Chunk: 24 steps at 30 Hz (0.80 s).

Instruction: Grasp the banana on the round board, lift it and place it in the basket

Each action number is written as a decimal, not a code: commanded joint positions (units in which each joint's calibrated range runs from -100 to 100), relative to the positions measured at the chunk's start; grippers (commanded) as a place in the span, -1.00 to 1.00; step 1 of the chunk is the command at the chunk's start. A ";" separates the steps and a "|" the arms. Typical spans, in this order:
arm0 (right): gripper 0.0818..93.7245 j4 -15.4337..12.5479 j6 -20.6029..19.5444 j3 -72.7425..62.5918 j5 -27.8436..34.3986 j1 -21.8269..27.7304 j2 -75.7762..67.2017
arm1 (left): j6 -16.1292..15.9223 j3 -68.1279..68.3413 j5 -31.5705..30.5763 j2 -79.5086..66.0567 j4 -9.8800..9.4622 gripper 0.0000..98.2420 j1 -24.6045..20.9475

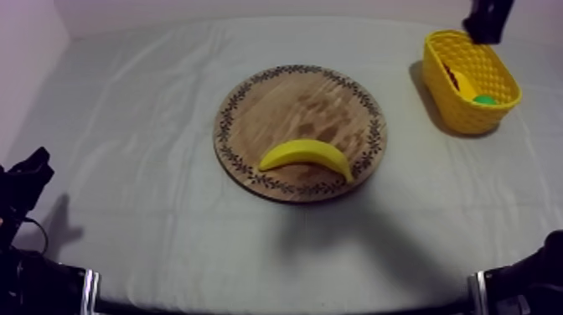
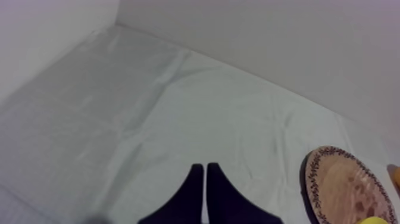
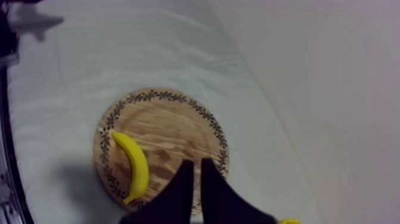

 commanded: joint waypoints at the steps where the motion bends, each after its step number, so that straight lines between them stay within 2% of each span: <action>1: -0.85 0.45 1.45 -0.94 0.71 -1.35 4.13 | 0.00 0.04 0.00 0.03 0.00 -1.00 -0.01; 8: -0.84 0.88 5.19 -4.56 3.54 -2.12 11.74 | 0.00 0.04 0.00 0.03 0.00 -1.00 -0.01; 18: -0.79 2.49 9.89 -2.02 3.50 -2.39 16.56 | 0.00 0.04 0.00 0.03 0.00 -1.00 -0.01; 24: -0.78 3.26 10.27 1.67 2.62 -3.58 18.41 | 0.00 0.04 0.00 0.03 0.00 -1.00 -0.01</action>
